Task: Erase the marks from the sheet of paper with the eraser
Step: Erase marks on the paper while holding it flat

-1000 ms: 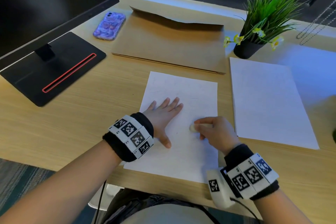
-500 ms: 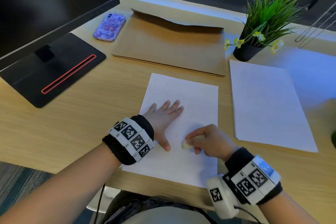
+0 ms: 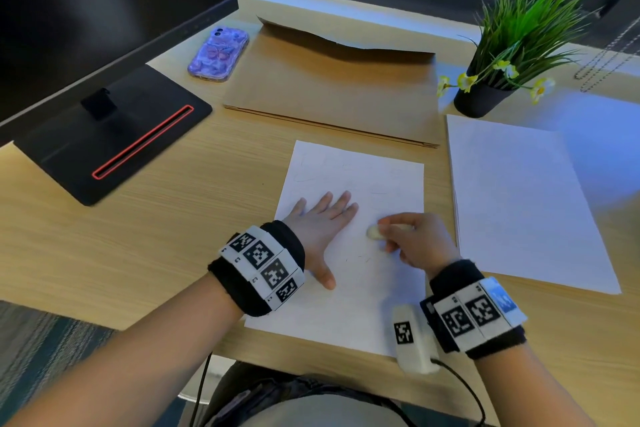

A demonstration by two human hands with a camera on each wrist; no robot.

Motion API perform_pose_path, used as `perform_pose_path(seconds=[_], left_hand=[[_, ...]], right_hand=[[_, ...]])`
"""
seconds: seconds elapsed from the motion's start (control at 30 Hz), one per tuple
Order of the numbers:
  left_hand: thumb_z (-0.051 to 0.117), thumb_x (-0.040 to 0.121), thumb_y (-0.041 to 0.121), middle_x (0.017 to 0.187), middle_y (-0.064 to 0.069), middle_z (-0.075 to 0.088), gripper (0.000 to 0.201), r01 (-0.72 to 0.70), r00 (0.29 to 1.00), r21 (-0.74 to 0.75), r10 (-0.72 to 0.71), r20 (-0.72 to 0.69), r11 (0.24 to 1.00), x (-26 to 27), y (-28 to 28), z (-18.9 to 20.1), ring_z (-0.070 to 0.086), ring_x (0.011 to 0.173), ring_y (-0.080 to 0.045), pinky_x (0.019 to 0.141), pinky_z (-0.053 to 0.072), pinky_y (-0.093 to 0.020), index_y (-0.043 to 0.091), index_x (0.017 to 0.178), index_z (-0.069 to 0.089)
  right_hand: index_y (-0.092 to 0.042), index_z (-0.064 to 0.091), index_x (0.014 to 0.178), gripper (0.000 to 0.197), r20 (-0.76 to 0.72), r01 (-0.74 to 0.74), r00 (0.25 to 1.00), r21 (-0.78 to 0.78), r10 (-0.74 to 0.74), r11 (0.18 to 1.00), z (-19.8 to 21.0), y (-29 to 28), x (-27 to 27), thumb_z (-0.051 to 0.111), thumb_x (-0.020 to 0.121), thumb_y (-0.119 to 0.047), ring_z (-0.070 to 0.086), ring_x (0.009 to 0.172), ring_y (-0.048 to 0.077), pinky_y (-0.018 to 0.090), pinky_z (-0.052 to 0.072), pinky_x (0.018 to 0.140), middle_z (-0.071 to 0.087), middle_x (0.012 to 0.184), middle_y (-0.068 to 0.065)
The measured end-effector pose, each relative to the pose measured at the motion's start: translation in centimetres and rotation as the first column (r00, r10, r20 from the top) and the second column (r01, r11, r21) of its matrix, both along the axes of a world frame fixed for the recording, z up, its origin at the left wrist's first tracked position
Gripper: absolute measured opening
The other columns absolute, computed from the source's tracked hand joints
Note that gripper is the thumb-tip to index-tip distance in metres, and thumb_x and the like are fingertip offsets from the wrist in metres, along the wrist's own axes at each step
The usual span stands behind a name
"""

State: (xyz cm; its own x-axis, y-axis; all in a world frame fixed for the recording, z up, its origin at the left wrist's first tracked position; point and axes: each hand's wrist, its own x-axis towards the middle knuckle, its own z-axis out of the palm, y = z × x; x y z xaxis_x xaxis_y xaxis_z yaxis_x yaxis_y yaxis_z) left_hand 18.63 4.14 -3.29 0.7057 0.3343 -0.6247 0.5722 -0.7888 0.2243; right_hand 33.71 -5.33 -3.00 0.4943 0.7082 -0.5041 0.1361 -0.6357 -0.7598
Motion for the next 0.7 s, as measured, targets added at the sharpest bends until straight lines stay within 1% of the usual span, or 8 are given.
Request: perform_pose_path(seconds=[0.03,0.1,0.17,0.23,0.33,0.47,0.6,0.7], left_hand=[[0.079,0.068,0.045,0.152,0.004,-0.031,0.130,-0.003,1.000,0.003,0.003,-0.001,1.000,-0.1,0.0,0.0,-0.024,0.142,-0.020,0.114,-0.006,-0.051,0.020,0.147,-0.021],[0.079,0.067,0.045,0.152,0.005,-0.032,0.131,-0.008,1.000,0.004,0.008,-0.009,1.000,-0.5,0.3,0.0,-0.024,0.142,-0.020,0.114,-0.006,-0.052,0.021,0.147,-0.021],[0.080,0.066,0.045,0.151,0.006,-0.033,0.132,-0.009,1.000,0.001,0.009,-0.025,1.000,-1.0,0.6,-0.1,-0.025,0.142,-0.020,0.114,-0.005,-0.052,0.022,0.147,-0.023],[0.080,0.067,0.045,0.151,0.005,-0.034,0.132,-0.018,0.999,0.002,0.018,-0.038,1.000,-1.5,0.7,0.0,-0.026,0.141,-0.021,0.114,-0.006,-0.052,0.023,0.146,-0.023],[0.078,0.068,0.045,0.151,0.004,-0.034,0.131,-0.054,0.997,0.012,0.055,-0.047,0.998,-1.9,0.7,0.1,-0.026,0.141,-0.022,0.114,-0.005,-0.051,0.022,0.146,-0.024],[0.078,0.069,0.044,0.151,0.002,-0.034,0.131,-0.114,0.992,0.015,0.115,-0.057,0.993,-2.2,1.3,0.2,-0.026,0.141,-0.023,0.114,-0.005,-0.052,0.020,0.145,-0.025],[0.080,0.068,0.042,0.151,0.000,-0.035,0.132,-0.138,0.989,0.007,0.138,-0.061,0.990,-2.2,1.8,0.1,-0.026,0.141,-0.024,0.113,-0.004,-0.054,0.021,0.145,-0.025],[0.079,0.068,0.043,0.150,-0.002,-0.036,0.130,-0.141,0.988,-0.008,0.141,-0.064,0.990,-2.1,2.0,0.0,-0.027,0.140,-0.027,0.112,-0.005,-0.056,0.027,0.146,-0.024]], right_hand=[[-0.009,0.070,0.091,0.011,0.028,0.007,1.000,0.012,-0.008,1.000,-0.2,0.1,-0.3,0.071,0.083,-0.016,0.041,0.031,0.000,0.014,0.034,0.040,0.058,0.053,0.002],[-0.011,0.070,0.092,0.012,0.030,-0.072,0.997,-0.018,0.073,0.997,-0.4,-0.3,-1.4,0.071,0.082,-0.017,0.043,0.032,0.000,0.012,0.035,0.042,0.058,0.053,0.000],[-0.010,0.069,0.092,0.011,-0.072,-0.189,0.980,-0.074,0.183,0.979,-0.3,-0.7,-2.8,0.070,0.083,-0.017,0.042,0.034,0.001,0.013,0.034,0.038,0.058,0.052,0.001],[-0.008,0.069,0.092,0.011,-0.151,-0.241,0.963,-0.099,0.225,0.965,-0.2,-0.3,-3.1,0.069,0.084,-0.015,0.040,0.033,0.005,0.015,0.032,0.035,0.057,0.050,0.001],[-0.007,0.068,0.093,0.009,-0.136,-0.188,0.975,-0.087,0.176,0.978,0.1,1.4,-2.3,0.064,0.088,-0.012,0.037,0.029,0.004,0.015,0.030,0.033,0.056,0.051,0.004],[-0.009,0.067,0.099,0.012,-0.049,-0.118,0.992,-0.019,0.117,0.993,0.2,3.0,-2.5,0.063,0.089,-0.016,0.038,0.031,0.007,0.017,0.032,0.036,0.057,0.056,0.004],[-0.016,0.063,0.098,0.010,-0.011,-0.261,0.965,-0.039,0.260,0.965,0.1,2.8,-3.7,0.058,0.090,-0.013,0.044,0.032,0.003,0.015,0.036,0.036,0.058,0.065,0.004],[-0.014,0.064,0.097,0.011,-0.105,-0.380,0.923,-0.093,0.371,0.920,0.1,2.9,-3.4,0.059,0.088,-0.012,0.047,0.037,0.010,0.020,0.036,0.038,0.058,0.059,0.003]])
